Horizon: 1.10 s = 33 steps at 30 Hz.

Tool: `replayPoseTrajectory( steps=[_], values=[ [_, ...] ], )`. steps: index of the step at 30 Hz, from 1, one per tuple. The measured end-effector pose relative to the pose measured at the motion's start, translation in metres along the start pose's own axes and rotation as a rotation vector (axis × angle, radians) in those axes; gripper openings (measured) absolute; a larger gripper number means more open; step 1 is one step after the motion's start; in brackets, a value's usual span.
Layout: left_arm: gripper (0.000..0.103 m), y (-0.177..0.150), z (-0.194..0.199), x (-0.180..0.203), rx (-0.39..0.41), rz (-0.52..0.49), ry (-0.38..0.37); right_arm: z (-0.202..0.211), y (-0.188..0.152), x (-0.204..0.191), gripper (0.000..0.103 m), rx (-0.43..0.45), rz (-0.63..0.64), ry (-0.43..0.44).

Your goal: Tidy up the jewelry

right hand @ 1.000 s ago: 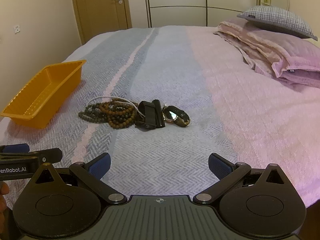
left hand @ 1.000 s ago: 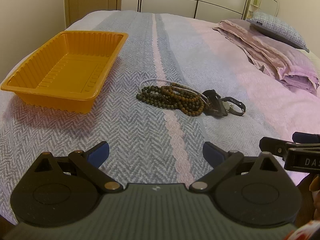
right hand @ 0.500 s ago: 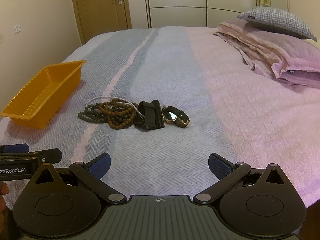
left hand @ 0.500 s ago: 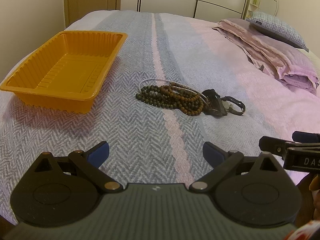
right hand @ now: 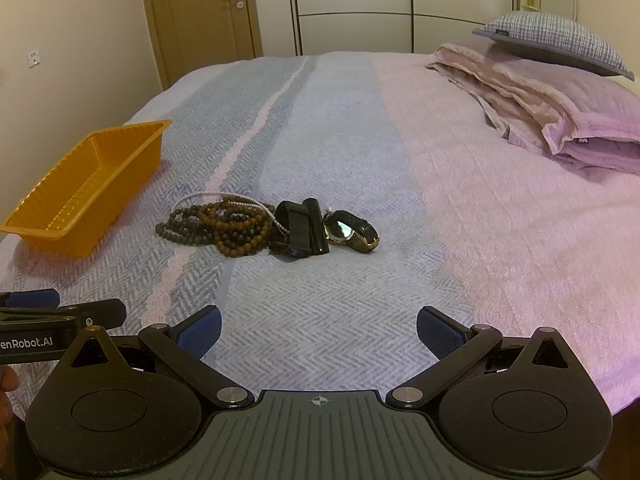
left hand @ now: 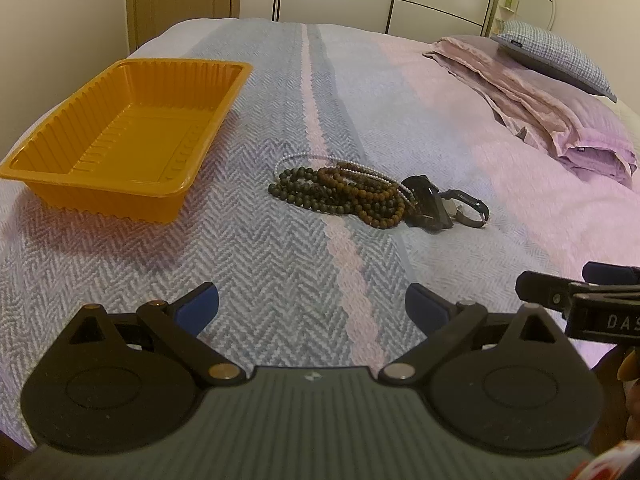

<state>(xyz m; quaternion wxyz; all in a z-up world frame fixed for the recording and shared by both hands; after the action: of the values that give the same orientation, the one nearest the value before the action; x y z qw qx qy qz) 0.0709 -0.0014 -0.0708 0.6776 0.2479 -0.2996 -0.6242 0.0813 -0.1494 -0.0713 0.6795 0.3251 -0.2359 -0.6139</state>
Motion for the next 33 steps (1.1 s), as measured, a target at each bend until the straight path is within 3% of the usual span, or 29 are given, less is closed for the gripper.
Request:
replayPoseTrajectory(
  steps=[33],
  values=[
    [0.099, -0.0029, 0.0009, 0.0025, 0.003, 0.005, -0.004, -0.0018, -0.0015, -0.0015, 0.103, -0.001, 0.000, 0.001]
  ],
)
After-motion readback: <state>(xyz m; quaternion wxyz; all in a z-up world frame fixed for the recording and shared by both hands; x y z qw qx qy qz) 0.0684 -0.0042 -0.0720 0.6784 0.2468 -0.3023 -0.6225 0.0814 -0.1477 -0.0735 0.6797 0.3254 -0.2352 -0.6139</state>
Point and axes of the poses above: each gripper's, at about its wrist camera, not at the fingertips, and z roughly against the way its jaws point, x to its right, y to its top, the point moved 10 cm from there along -z, roughly the way its jaws point, and after that the axes turned 1 degree about x, right-handed, at the moved point
